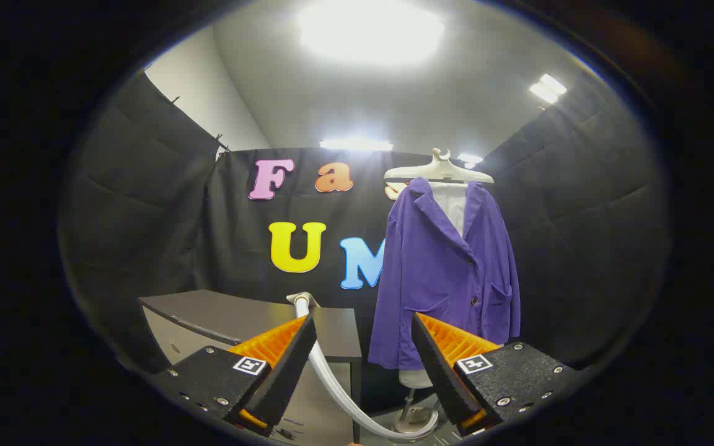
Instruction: Iron the clothes twice with a garment steamer, once on the left side and once on the right side.
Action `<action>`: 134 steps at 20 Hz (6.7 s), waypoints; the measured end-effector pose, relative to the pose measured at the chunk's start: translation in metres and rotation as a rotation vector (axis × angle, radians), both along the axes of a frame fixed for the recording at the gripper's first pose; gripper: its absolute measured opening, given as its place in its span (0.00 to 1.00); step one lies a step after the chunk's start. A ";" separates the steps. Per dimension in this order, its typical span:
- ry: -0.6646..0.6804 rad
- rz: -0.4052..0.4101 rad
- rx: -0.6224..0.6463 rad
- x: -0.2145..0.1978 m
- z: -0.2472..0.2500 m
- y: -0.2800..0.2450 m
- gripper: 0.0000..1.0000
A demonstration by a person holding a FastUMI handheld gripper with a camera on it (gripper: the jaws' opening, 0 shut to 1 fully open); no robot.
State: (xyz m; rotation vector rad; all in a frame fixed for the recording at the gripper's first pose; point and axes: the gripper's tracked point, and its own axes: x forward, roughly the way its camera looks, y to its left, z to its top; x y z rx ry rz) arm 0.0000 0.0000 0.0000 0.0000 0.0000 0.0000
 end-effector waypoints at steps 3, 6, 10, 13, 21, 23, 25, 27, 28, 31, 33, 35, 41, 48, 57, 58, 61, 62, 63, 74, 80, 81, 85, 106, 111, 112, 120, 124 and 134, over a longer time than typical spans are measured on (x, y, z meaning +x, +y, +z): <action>0.007 0.021 -0.007 0.002 -0.005 0.006 0.95; 0.008 0.029 -0.018 0.003 -0.003 0.007 0.95; 0.001 0.036 -0.010 0.003 -0.004 0.008 0.95; 0.003 0.034 -0.008 0.003 -0.005 0.006 0.95; -0.001 0.036 -0.016 -0.002 -0.006 0.009 0.95; -0.005 0.040 -0.014 -0.003 -0.005 0.010 0.95; -0.006 0.038 -0.018 -0.001 -0.003 0.009 0.95; -0.010 0.037 -0.018 -0.001 0.000 0.008 0.95; -0.013 0.038 -0.018 -0.001 0.003 0.008 0.95; -0.015 0.035 -0.028 0.002 0.012 0.000 0.95; -0.016 0.030 -0.035 0.002 0.021 -0.008 0.95; -0.030 0.029 -0.035 0.002 0.036 -0.015 0.95; -0.027 0.014 -0.045 0.003 0.080 -0.024 0.95; 0.022 0.015 -0.024 0.033 0.124 -0.001 0.95; 0.137 -0.010 -0.040 0.139 0.145 0.047 0.95; 0.157 -0.014 -0.032 0.151 0.145 0.051 0.95; 0.220 0.002 0.025 0.186 0.137 0.065 0.95; 0.236 0.005 0.044 0.197 0.134 0.068 0.95; 0.249 0.004 0.055 0.209 0.131 0.069 0.95; 0.555 0.019 0.129 0.320 0.021 0.098 0.95; 0.669 0.063 0.193 0.353 -0.039 0.113 0.95; 0.686 0.070 0.177 0.356 -0.049 0.115 0.95; 0.767 0.118 0.194 0.365 -0.081 0.133 0.96; 1.007 0.104 0.249 0.353 -0.149 0.167 0.53; 0.935 0.066 0.195 0.350 -0.136 0.163 0.41; 0.900 0.055 0.186 0.349 -0.126 0.160 0.41; 0.620 -0.017 0.162 0.300 -0.036 0.128 0.38; 0.547 -0.052 0.145 0.253 -0.007 0.101 0.39; 0.378 -0.044 0.122 0.129 0.018 0.057 0.38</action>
